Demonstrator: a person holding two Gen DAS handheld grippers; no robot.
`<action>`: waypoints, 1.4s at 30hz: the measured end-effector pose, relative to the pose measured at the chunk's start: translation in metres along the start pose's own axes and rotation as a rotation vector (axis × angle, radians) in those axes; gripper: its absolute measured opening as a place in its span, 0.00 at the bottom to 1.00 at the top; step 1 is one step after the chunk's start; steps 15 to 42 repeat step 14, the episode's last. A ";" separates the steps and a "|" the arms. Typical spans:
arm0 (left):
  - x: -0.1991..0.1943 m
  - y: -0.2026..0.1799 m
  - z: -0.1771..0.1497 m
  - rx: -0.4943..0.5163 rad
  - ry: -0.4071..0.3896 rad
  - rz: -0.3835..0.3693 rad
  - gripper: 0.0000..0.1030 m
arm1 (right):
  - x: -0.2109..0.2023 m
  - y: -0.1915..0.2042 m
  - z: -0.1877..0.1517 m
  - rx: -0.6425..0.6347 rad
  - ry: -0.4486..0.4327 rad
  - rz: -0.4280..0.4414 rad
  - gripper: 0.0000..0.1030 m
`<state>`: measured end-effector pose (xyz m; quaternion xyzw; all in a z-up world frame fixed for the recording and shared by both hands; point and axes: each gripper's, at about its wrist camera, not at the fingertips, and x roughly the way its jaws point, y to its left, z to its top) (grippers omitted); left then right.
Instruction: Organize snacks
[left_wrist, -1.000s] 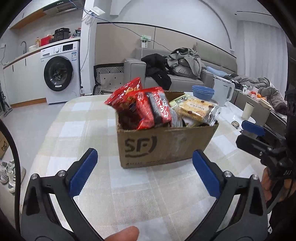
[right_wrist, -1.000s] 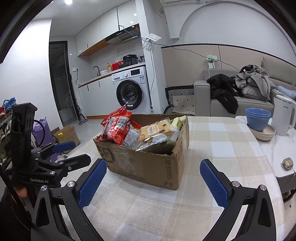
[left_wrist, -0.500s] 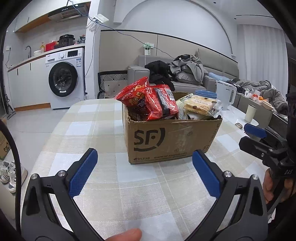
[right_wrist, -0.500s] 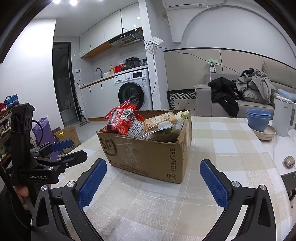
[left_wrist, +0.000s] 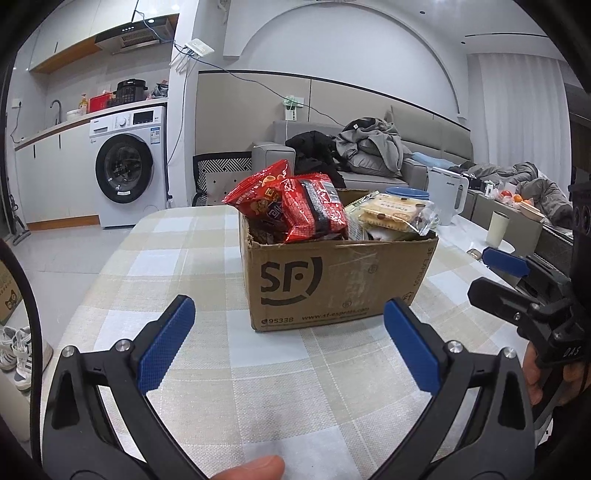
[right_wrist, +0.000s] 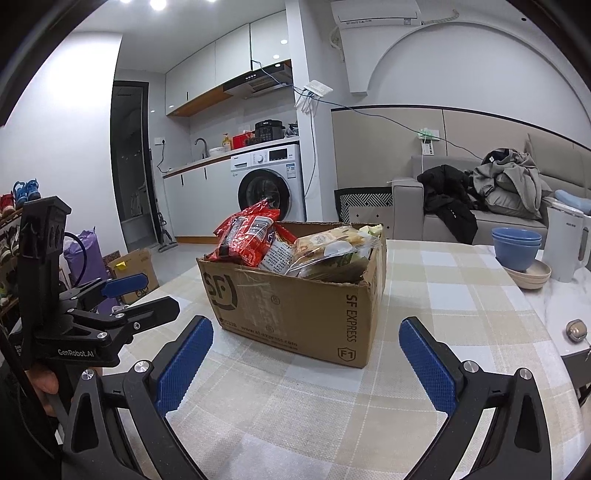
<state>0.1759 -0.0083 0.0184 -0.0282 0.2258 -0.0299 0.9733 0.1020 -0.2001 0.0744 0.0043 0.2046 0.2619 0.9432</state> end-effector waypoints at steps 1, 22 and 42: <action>0.000 0.000 0.000 0.001 0.000 0.000 0.99 | 0.000 0.000 0.000 0.000 -0.002 0.000 1.00; 0.005 -0.002 -0.003 0.002 -0.006 -0.004 0.99 | -0.002 0.000 0.001 0.004 -0.011 0.004 1.00; 0.005 -0.002 -0.003 0.002 -0.006 -0.004 0.99 | -0.002 0.000 0.001 0.004 -0.011 0.004 1.00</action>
